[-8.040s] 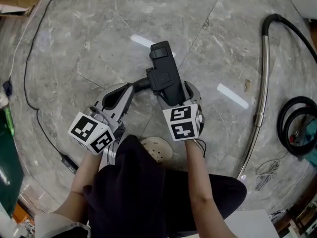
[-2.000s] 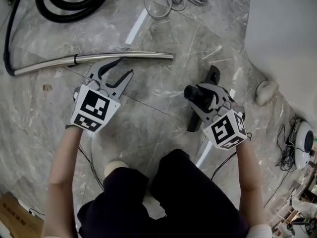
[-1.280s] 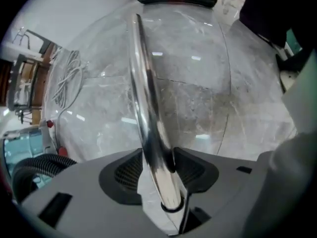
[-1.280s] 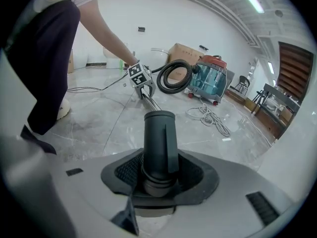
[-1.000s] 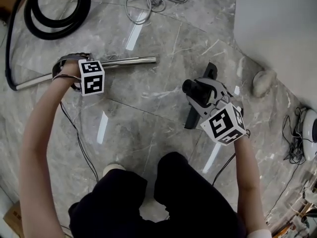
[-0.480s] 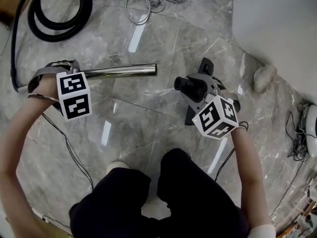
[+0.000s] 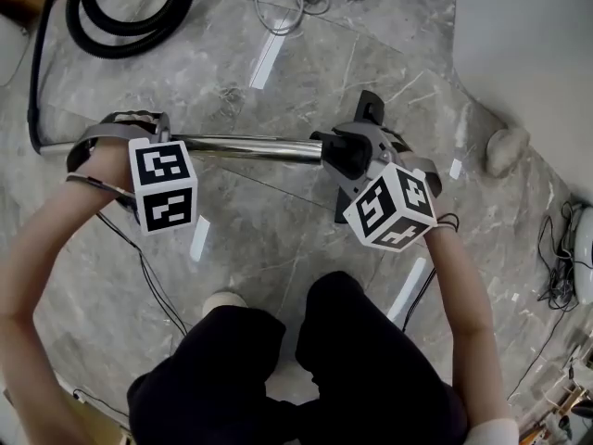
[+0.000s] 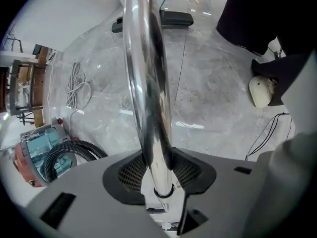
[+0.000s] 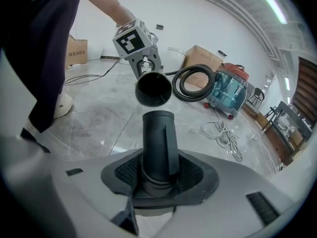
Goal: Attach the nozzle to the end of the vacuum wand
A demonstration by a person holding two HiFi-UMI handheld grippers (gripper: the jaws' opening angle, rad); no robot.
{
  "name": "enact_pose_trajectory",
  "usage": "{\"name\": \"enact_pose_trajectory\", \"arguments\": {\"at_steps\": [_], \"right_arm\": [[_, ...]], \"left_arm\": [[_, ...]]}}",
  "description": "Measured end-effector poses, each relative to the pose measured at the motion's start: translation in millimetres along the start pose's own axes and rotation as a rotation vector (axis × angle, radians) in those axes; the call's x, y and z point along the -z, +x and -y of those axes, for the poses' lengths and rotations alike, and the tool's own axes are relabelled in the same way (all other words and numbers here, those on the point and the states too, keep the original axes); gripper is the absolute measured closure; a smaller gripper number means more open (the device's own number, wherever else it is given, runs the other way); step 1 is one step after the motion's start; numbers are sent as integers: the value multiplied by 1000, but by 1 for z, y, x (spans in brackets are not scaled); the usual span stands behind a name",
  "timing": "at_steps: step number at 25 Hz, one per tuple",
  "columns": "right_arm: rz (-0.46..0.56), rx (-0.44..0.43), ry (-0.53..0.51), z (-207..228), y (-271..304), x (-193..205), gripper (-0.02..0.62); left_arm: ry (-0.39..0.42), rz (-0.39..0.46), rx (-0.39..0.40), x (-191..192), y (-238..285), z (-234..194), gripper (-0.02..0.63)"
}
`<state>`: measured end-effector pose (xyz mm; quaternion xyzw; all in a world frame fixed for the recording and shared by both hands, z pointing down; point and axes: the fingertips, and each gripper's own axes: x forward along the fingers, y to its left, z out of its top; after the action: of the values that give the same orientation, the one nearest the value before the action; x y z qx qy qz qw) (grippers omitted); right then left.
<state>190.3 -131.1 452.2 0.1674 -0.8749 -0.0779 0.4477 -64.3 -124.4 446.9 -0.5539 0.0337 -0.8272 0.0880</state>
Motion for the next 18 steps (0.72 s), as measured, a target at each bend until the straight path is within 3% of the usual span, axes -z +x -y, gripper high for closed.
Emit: {"name": "enact_pose_trajectory", "arguments": {"at_steps": [6, 12, 18], "right_arm": [[-36, -5, 13, 1, 7, 5, 399], [-69, -26, 1, -4, 3, 14, 399], [-65, -37, -26, -13, 1, 8, 400]], "left_arm": [[6, -4, 40, -7, 19, 13, 443], [-37, 42, 23, -3, 13, 3, 445], [-27, 19, 29, -4, 20, 5, 445]]}}
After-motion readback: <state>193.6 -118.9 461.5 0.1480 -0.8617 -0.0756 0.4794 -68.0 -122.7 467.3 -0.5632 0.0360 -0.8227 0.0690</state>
